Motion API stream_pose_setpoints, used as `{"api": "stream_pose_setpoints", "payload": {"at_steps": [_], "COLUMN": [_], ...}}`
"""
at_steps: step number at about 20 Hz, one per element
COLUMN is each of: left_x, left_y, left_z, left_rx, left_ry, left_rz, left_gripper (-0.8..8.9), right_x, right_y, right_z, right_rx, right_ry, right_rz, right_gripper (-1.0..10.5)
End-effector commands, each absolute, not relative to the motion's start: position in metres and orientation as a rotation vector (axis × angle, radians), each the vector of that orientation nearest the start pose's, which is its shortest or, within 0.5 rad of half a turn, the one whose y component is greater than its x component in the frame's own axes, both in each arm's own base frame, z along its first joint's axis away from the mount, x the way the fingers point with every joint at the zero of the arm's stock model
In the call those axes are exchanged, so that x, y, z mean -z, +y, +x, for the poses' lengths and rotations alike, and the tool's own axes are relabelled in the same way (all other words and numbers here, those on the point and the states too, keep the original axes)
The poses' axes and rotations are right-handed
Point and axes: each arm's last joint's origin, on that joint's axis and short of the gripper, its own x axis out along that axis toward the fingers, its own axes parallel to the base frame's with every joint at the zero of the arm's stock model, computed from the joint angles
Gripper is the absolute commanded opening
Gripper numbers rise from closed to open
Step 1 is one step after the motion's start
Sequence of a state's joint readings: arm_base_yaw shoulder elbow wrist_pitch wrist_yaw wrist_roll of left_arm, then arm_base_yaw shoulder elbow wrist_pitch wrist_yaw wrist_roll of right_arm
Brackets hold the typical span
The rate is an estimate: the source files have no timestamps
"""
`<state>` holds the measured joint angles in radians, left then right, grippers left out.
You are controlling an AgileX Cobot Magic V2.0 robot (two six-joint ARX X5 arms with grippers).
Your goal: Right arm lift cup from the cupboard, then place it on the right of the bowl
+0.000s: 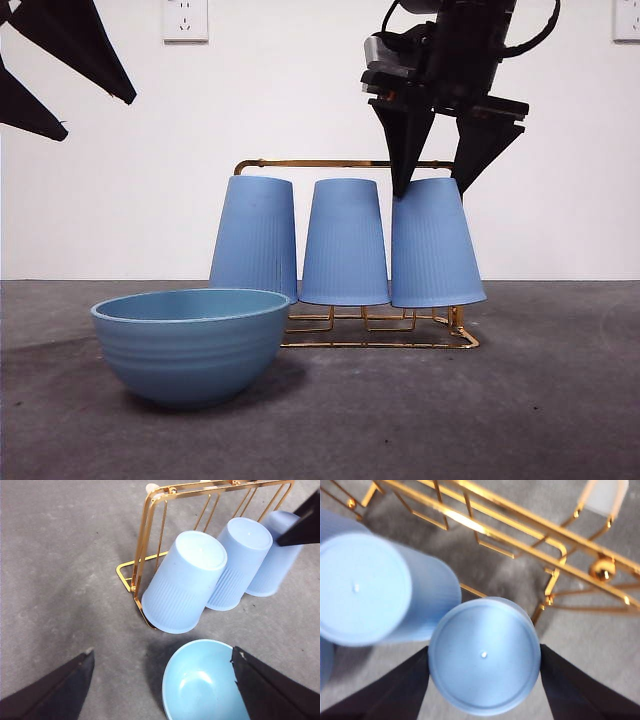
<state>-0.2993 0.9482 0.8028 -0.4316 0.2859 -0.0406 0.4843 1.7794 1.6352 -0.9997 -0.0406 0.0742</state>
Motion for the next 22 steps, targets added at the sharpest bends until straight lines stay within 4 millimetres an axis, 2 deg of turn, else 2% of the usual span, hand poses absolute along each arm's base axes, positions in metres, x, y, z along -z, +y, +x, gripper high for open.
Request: {"api": "stream_pose_setpoints", "payload": {"at_steps": [1,6,11,14,19,22], "left_x": [-0.296,-0.296,-0.296,-0.296,-0.296,-0.296], "left_y": [-0.067,-0.067,-0.067,-0.067,-0.067,-0.067], "left_z": [0.188,0.188,0.188,0.188,0.188,0.188], "left_rx": [0.563,0.563,0.563,0.563,0.563,0.563], "left_ry": [0.573,0.573,0.573,0.574,0.574,0.578], "left_rz": [-0.022,-0.022,-0.022,-0.023,-0.023,-0.023], "left_gripper": [4.39,4.39,4.39,4.39,4.39,4.39], "right_x": [-0.316,-0.368,-0.411,-0.429,-0.455,-0.459], "right_y": [0.176,0.17,0.153,0.142,0.132,0.126], "right_z": [0.324,0.312,0.282,0.261,0.225,0.209], "right_rx": [-0.443,-0.448,-0.403,-0.427,-0.685,-0.757], "right_ry": [1.12,1.083,1.059,1.04,1.024,1.02], "right_rz": [-0.198,-0.186,-0.191,-0.125,0.056,0.098], "right_gripper": [2.7,2.7,2.7,2.7,2.7,2.7]}}
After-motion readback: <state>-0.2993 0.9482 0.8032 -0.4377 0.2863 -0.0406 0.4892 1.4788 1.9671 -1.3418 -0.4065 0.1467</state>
